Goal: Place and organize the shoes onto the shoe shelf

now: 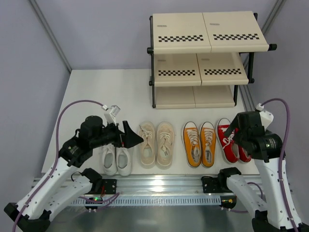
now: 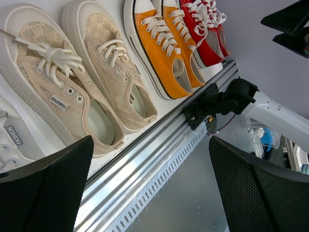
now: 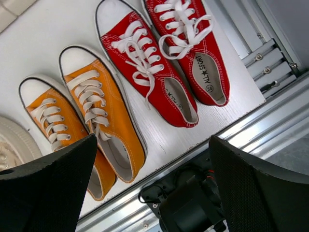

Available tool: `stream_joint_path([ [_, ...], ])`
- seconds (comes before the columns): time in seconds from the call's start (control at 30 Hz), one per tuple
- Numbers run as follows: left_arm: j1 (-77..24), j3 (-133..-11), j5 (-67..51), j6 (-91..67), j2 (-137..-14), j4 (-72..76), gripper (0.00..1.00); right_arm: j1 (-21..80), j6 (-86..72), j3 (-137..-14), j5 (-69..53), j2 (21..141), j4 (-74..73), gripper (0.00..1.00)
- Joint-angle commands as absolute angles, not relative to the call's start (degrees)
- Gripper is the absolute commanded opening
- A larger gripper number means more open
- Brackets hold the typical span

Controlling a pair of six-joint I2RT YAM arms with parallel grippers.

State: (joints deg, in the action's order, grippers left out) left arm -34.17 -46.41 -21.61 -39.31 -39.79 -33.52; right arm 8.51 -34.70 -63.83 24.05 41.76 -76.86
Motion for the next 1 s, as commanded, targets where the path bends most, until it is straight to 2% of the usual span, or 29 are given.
stream_joint_path([
  [0.0,-34.5,-44.2,-22.8,-41.7,-37.5,-29.4,1.00,8.1,-39.5,-64.0,31.5,48.0,-79.8,0.97],
  [0.17,-34.5,-43.9,-23.6,-41.5,-37.5,-29.7,1.00,4.6,-40.7,-66.6,33.0,61.7,-81.3,0.97],
  [0.3,-34.5,-47.7,-24.7,-38.1,-40.4,-34.1,1.00,2.6,-35.2,-70.7,32.5,68.1,-78.2,0.97],
  [0.4,-34.5,-48.9,-24.9,-37.4,-42.0,-36.2,1.00,0.9,-32.3,-69.3,29.6,69.9,-74.8,0.97],
  [0.47,-34.5,-48.8,-25.3,-38.0,-42.2,-36.4,1.00,-3.9,-31.2,-65.8,26.3,70.2,-72.0,0.97],
  [0.5,-34.5,-48.8,-25.5,-38.5,-42.4,-36.5,1.00,-5.7,-30.2,-64.1,20.3,70.4,-68.4,0.97],
  [0.63,-34.5,-48.7,-25.5,-39.9,-42.5,-36.3,1.00,-11.2,-29.0,-57.0,13.1,70.0,-62.8,0.97],
  [0.97,-34.5,-47.2,-25.8,-42.9,-42.8,-33.7,0.99,-19.6,-30.8,-54.8,13.9,72.3,-60.7,0.97],
])
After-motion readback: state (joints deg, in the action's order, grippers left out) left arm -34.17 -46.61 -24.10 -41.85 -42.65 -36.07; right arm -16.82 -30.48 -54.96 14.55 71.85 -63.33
